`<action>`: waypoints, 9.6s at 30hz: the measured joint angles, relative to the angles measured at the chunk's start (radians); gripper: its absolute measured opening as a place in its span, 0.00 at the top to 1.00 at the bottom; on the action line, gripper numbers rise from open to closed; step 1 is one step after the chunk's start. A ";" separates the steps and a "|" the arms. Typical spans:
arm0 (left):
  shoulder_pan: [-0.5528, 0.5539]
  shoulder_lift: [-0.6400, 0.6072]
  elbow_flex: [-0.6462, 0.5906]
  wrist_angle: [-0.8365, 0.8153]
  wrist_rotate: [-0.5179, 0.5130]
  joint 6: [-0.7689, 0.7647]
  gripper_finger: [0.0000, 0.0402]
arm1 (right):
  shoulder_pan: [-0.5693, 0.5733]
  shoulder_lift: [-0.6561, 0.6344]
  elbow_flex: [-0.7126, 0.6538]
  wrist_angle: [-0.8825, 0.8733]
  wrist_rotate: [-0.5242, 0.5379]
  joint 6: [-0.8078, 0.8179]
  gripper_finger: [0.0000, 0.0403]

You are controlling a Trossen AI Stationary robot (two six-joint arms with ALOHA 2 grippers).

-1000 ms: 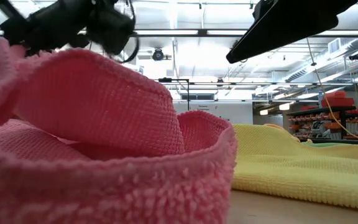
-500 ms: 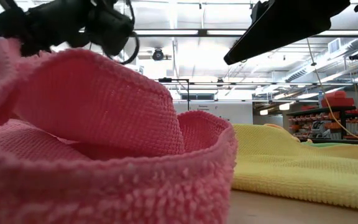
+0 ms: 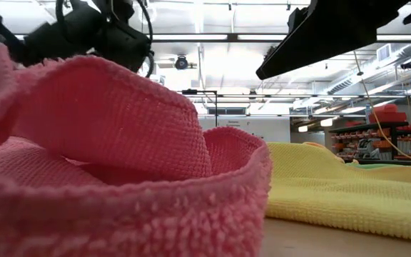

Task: Fold microfiber towels
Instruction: Put the folded pink microfiber cloth into the transparent bin, then fold the pink microfiber cloth

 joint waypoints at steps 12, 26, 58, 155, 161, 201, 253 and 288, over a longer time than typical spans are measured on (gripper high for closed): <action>-0.004 0.042 0.001 0.076 -0.015 0.009 0.89 | 0.000 0.000 0.000 0.004 -0.006 0.005 0.60; -0.014 0.067 0.001 0.114 -0.270 -0.241 0.61 | 0.008 0.000 0.000 0.020 -0.027 0.018 0.60; -0.199 0.040 0.276 -0.079 -0.167 -0.477 0.60 | 0.021 0.001 0.000 0.027 -0.027 0.015 0.60; -0.358 0.055 0.422 0.416 -0.247 -1.157 0.87 | 0.007 0.538 0.540 0.115 -0.272 -0.200 0.69; -0.358 0.055 0.422 0.417 -0.247 -1.157 0.89 | 0.003 0.538 0.540 0.084 -0.304 -0.197 0.97; -0.334 -0.024 0.494 0.913 -0.589 -0.762 0.78 | 0.011 -0.377 0.539 -0.660 -0.291 -0.097 0.99; -0.266 0.088 0.130 1.802 -0.141 -0.831 0.66 | 0.166 -0.368 0.539 -0.651 -0.117 -0.001 0.99; -0.134 0.074 -0.005 2.344 -0.028 -1.061 0.36 | 0.050 -0.364 0.576 -0.624 -0.099 -0.087 0.99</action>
